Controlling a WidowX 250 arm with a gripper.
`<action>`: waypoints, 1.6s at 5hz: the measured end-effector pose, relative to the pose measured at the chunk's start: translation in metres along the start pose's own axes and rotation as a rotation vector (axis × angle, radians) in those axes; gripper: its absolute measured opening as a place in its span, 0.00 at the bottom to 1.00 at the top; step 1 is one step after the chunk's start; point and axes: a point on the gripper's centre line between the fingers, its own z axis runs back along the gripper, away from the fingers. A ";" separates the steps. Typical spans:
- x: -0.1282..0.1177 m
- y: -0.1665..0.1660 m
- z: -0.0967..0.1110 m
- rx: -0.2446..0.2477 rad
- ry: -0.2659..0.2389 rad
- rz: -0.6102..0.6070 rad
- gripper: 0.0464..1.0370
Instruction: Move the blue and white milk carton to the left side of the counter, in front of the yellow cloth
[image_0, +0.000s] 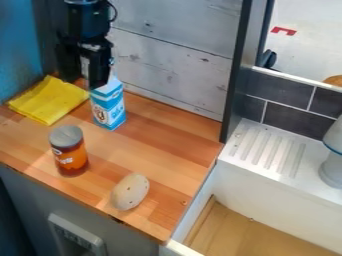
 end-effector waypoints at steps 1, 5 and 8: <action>0.011 -0.003 0.007 0.029 -0.011 0.003 0.96; 0.029 0.006 -0.009 0.035 0.059 0.049 0.96; 0.034 0.004 -0.030 0.011 0.098 0.061 0.82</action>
